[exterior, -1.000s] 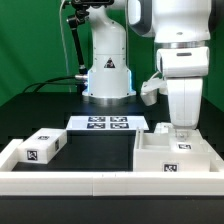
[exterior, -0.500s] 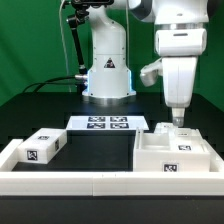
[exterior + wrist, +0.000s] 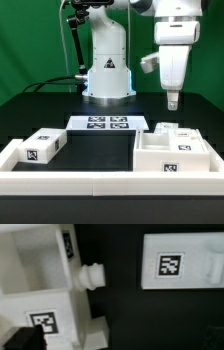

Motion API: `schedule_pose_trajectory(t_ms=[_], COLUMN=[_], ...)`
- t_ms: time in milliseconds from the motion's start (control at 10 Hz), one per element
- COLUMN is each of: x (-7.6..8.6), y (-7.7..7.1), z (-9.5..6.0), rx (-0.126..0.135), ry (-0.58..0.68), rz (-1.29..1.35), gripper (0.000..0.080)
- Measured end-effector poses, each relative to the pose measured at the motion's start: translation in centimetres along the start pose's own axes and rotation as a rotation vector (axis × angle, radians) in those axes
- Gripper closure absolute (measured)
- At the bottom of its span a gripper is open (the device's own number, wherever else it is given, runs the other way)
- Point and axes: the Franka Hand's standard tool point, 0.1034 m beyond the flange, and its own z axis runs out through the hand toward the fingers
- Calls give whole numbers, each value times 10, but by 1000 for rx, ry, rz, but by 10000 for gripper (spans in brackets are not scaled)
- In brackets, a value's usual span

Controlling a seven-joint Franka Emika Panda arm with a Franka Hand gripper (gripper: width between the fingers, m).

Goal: Assemble cabinet

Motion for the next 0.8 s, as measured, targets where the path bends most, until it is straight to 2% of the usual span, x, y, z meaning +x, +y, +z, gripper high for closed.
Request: schedule_pose_trajectory(t_ms=[400, 800], x=[-2, -4], y=[4, -43], z=[5, 30], rx=[3, 3], ry=[3, 36], rz=[14, -8], gripper=[2, 2])
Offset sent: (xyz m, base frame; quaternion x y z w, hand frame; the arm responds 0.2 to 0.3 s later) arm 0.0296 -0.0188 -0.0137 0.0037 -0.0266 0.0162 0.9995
